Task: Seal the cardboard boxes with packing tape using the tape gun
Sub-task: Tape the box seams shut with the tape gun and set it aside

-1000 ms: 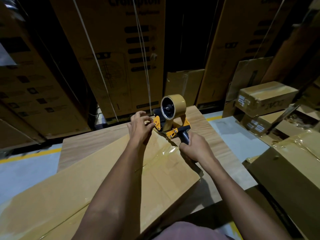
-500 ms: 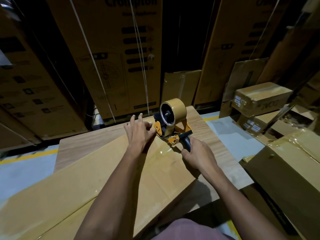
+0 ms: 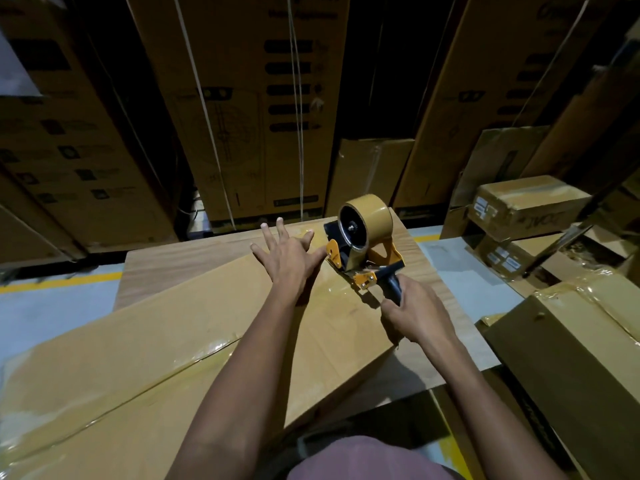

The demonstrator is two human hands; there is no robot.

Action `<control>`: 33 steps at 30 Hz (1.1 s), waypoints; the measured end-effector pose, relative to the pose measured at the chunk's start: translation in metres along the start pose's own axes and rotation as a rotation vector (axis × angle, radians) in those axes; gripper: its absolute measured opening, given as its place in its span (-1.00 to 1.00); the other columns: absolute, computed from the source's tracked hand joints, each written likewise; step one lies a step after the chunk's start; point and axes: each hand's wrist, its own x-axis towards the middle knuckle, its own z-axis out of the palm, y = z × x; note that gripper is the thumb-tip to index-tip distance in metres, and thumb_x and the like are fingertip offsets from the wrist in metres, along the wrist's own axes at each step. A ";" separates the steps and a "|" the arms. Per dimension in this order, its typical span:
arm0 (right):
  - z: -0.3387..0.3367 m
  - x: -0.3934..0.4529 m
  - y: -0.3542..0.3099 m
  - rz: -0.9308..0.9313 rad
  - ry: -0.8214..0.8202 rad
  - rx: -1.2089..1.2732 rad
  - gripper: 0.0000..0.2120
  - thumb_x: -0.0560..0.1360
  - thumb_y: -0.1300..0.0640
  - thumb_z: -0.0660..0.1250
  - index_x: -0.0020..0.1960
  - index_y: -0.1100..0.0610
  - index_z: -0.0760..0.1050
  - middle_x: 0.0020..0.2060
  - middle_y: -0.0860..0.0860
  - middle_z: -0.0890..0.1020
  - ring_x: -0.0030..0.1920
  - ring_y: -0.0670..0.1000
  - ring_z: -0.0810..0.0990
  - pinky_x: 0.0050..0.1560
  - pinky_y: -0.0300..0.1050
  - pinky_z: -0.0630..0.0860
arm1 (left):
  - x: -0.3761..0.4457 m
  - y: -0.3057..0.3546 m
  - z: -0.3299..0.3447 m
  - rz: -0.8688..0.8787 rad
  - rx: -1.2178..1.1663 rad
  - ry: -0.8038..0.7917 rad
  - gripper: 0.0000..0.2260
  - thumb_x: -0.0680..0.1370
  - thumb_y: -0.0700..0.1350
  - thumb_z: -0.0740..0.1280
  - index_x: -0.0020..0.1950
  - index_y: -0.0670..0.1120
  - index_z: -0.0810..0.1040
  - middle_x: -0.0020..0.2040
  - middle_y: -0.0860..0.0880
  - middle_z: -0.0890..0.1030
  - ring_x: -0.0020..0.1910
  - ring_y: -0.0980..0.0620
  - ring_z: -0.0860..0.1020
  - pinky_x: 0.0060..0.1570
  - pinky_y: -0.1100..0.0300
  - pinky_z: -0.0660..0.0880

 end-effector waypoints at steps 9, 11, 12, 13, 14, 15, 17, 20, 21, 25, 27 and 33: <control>0.005 -0.018 0.001 0.051 0.063 0.012 -0.89 0.54 0.04 0.40 0.01 0.00 0.49 -0.18 -0.03 0.59 -0.19 -0.01 0.56 -0.16 0.04 0.60 | -0.009 0.008 0.005 0.002 0.063 -0.124 -0.22 0.48 0.50 0.19 0.63 0.26 0.06 0.65 -0.14 -0.28 0.59 -0.30 -0.31 0.41 -0.50 -0.15; 0.005 -0.021 0.001 0.087 0.069 0.040 -0.92 0.53 0.04 0.41 -0.02 0.00 0.52 -0.22 -0.03 0.60 -0.21 -0.02 0.58 -0.19 0.02 0.60 | -0.011 0.011 0.006 -0.014 0.046 -0.141 -0.20 0.47 0.50 0.21 0.63 0.27 0.02 0.64 -0.12 -0.31 0.58 -0.30 -0.34 0.41 -0.51 -0.16; 0.004 -0.023 0.001 0.097 0.072 0.049 -0.93 0.53 0.05 0.41 -0.03 0.00 0.53 -0.23 -0.04 0.60 -0.21 -0.03 0.58 -0.19 0.03 0.61 | -0.011 0.012 0.006 -0.022 0.039 -0.149 -0.20 0.47 0.50 0.20 0.63 0.28 0.02 0.64 -0.11 -0.32 0.58 -0.30 -0.34 0.41 -0.51 -0.17; 0.004 -0.024 0.001 0.101 0.072 0.057 -0.93 0.53 0.05 0.41 -0.03 0.00 0.54 -0.23 -0.05 0.60 -0.21 -0.04 0.58 -0.18 0.04 0.62 | -0.012 0.014 0.006 -0.028 0.034 -0.153 -0.20 0.47 0.51 0.19 0.63 0.28 0.02 0.64 -0.11 -0.32 0.58 -0.30 -0.34 0.41 -0.51 -0.17; 0.004 -0.025 0.002 0.104 0.074 0.065 -0.93 0.53 0.05 0.41 -0.02 0.00 0.54 -0.23 -0.05 0.60 -0.20 -0.04 0.59 -0.16 0.06 0.63 | -0.012 0.014 0.006 -0.033 0.030 -0.153 -0.21 0.47 0.51 0.18 0.62 0.29 0.02 0.64 -0.11 -0.31 0.58 -0.30 -0.34 0.41 -0.50 -0.18; 0.003 -0.026 0.001 0.109 0.073 0.068 -0.93 0.53 0.04 0.41 -0.02 0.00 0.54 -0.22 -0.05 0.61 -0.20 -0.03 0.59 -0.15 0.08 0.63 | -0.012 0.015 0.006 -0.038 0.023 -0.150 -0.22 0.48 0.50 0.19 0.62 0.29 0.03 0.64 -0.12 -0.31 0.59 -0.30 -0.33 0.42 -0.49 -0.18; 0.003 -0.027 0.000 0.106 0.079 0.053 -0.92 0.53 0.04 0.41 -0.01 0.00 0.54 -0.21 -0.06 0.61 -0.18 -0.03 0.60 -0.14 0.09 0.64 | -0.014 0.018 0.008 -0.052 -0.004 -0.132 -0.25 0.50 0.46 0.22 0.62 0.28 0.07 0.65 -0.15 -0.27 0.59 -0.31 -0.31 0.42 -0.48 -0.17; 0.004 -0.028 -0.005 0.100 0.092 0.031 -0.90 0.54 0.03 0.40 0.01 0.00 0.53 -0.22 -0.06 0.59 -0.19 -0.03 0.59 -0.16 0.05 0.63 | -0.022 0.021 0.014 -0.051 -0.011 -0.047 -0.31 0.55 0.34 0.28 0.62 0.22 0.16 0.66 -0.21 -0.16 0.60 -0.33 -0.25 0.45 -0.47 -0.08; 0.004 -0.029 -0.006 0.099 0.091 0.027 -0.91 0.54 0.03 0.40 0.00 0.00 0.53 -0.23 -0.06 0.58 -0.20 -0.03 0.58 -0.17 0.04 0.62 | -0.024 0.022 0.015 -0.047 -0.009 -0.027 -0.33 0.56 0.30 0.29 0.62 0.20 0.17 0.66 -0.21 -0.13 0.60 -0.34 -0.23 0.45 -0.47 -0.06; -0.003 -0.042 0.002 0.114 0.075 -0.003 -0.92 0.54 0.03 0.40 -0.07 0.00 0.51 -0.26 -0.03 0.59 -0.24 -0.01 0.57 -0.23 0.00 0.56 | -0.024 0.022 0.014 -0.057 0.001 -0.058 -0.33 0.55 0.38 0.23 0.61 0.22 0.18 0.66 -0.22 -0.14 0.60 -0.34 -0.22 0.45 -0.46 -0.07; -0.003 -0.053 0.015 0.118 0.073 -0.002 -0.87 0.54 0.03 0.40 -0.13 -0.02 0.48 -0.29 -0.04 0.58 -0.28 -0.03 0.55 -0.27 -0.06 0.50 | -0.021 0.020 0.014 -0.066 0.002 -0.073 -0.29 0.51 0.47 0.18 0.61 0.23 0.19 0.65 -0.22 -0.17 0.60 -0.34 -0.24 0.43 -0.46 -0.09; -0.002 -0.063 0.035 0.038 0.022 0.101 -0.73 0.55 -0.04 0.43 -0.23 0.02 0.43 -0.34 -0.03 0.53 -0.32 -0.02 0.48 -0.30 -0.02 0.45 | -0.030 0.031 0.016 -0.118 -0.015 -0.030 -0.31 0.53 0.44 0.19 0.61 0.19 0.22 0.65 -0.25 -0.16 0.60 -0.34 -0.24 0.46 -0.44 -0.05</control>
